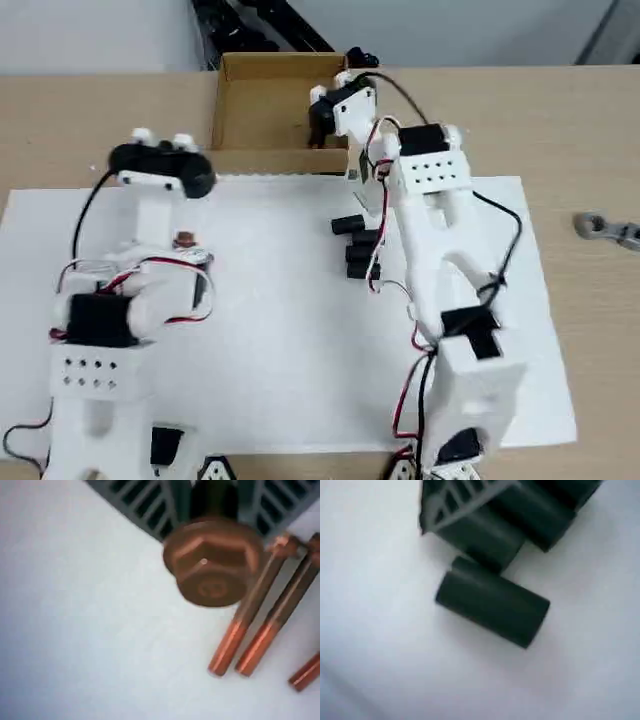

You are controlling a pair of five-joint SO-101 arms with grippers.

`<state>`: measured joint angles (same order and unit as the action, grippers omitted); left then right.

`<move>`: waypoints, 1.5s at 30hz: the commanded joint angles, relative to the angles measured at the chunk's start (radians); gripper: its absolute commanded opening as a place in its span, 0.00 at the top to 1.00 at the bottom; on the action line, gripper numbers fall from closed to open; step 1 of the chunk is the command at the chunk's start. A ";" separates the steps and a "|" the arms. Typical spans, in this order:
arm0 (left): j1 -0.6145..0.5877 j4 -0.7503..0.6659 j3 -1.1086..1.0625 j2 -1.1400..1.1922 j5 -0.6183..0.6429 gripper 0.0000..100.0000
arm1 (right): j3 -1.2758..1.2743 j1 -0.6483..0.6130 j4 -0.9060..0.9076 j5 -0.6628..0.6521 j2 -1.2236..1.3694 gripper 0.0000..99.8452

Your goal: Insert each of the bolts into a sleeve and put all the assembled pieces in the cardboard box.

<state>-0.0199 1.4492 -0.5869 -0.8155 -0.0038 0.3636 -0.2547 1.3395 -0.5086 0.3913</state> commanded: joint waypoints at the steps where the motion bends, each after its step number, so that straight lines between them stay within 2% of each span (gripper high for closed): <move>1: -0.044 0.028 0.007 -0.038 -0.021 1.00 | 0.157 -0.041 0.101 -0.158 0.058 0.85; 5: -0.080 0.035 0.007 -0.058 -0.021 1.00 | 0.354 -0.042 0.283 -0.350 0.163 0.85; 11: -0.084 0.063 0.005 -0.074 -0.020 1.00 | 0.529 -0.022 0.331 -0.445 0.275 0.85; 32: -0.084 0.071 0.004 -0.074 -0.020 1.00 | 0.535 -0.038 0.326 -0.512 0.492 0.85; 45: -0.083 0.071 0.004 -0.069 -0.018 1.00 | 0.537 -0.068 0.249 -0.532 0.587 0.85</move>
<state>-0.0997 1.5182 -0.5869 -0.8646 -0.0207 0.8915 -0.2931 1.6249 -1.0226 0.9467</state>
